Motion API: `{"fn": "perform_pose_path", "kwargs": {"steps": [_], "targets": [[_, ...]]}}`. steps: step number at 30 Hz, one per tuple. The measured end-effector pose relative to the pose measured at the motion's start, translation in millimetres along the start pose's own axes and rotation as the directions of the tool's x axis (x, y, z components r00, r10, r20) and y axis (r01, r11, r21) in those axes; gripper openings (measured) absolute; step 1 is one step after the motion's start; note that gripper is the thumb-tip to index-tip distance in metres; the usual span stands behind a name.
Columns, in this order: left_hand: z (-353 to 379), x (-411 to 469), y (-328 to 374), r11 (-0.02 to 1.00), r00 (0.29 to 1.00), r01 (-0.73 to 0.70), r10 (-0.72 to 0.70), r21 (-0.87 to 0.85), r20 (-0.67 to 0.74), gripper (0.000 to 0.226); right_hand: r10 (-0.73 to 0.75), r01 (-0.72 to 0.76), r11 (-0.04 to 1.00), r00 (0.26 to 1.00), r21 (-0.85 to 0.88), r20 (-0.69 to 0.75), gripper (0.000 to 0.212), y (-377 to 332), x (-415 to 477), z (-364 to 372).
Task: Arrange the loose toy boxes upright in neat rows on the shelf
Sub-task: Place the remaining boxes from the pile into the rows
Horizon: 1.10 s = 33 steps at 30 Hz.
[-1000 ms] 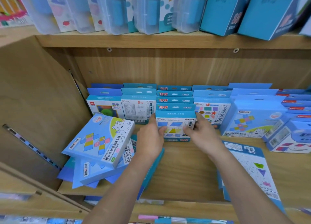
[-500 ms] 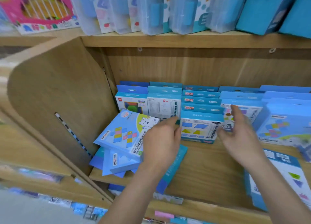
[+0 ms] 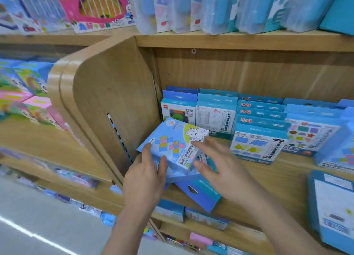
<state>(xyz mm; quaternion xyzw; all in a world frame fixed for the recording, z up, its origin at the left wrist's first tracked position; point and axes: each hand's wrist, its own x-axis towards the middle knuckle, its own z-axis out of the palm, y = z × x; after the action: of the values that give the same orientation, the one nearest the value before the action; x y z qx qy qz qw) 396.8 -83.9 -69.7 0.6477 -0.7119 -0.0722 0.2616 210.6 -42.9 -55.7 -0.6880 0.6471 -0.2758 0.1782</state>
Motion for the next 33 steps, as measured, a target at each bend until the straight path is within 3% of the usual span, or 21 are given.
{"fn": "perform_pose_path", "kwargs": {"steps": [5, 9, 12, 15, 20, 22, 26, 33], "targets": [[0, 13, -1, 0.985, 0.973, 0.155, -0.138, -0.081, 0.184, 0.051, 0.026, -0.010, 0.990, 0.994, -0.140, 0.110, 0.047, -9, 6, 12], [1, 16, 2, 0.924, 0.981, 0.191, -0.175, -0.330, 0.078, 0.045, 0.048, -0.041, 0.990, 0.997, -0.132, 0.054, 0.045, -7, 6, 15], [-1, 10, 12, 0.793, 0.992, 0.085, -0.125, -0.603, -0.025, 0.042, 0.032, -0.033, 0.999, 0.998, -0.034, -0.051, 0.041, -2, 3, 15], [-13, 3, 23, 0.588, 0.996, 0.004, -0.077, -0.809, -0.051, 0.042, 0.032, -0.022, 0.998, 0.988, 0.063, -0.152, 0.043, 0, 1, 2], [-38, -1, 27, 0.325, 0.998, -0.003, -0.051, -0.946, -0.021, 0.044, 0.130, -0.063, 0.960, 0.963, 0.274, -0.235, 0.057, -3, -2, -42], [-48, -3, 32, 0.252, 0.999, 0.010, -0.033, -0.968, 0.002, 0.044, 0.141, -0.029, 0.890, 0.967, 0.455, -0.214, 0.048, -8, -5, -57], [-57, -4, 41, 0.242, 0.999, 0.032, 0.007, -0.970, 0.035, 0.045, 0.169, 0.006, 0.723, 0.968, 0.691, -0.186, 0.036, -7, -17, -69], [-54, -9, 66, 0.263, 0.993, 0.058, 0.087, -0.963, 0.083, 0.043, 0.277, -0.009, 0.678, 0.930, 0.735, -0.243, 0.040, 3, -51, -84]]}}
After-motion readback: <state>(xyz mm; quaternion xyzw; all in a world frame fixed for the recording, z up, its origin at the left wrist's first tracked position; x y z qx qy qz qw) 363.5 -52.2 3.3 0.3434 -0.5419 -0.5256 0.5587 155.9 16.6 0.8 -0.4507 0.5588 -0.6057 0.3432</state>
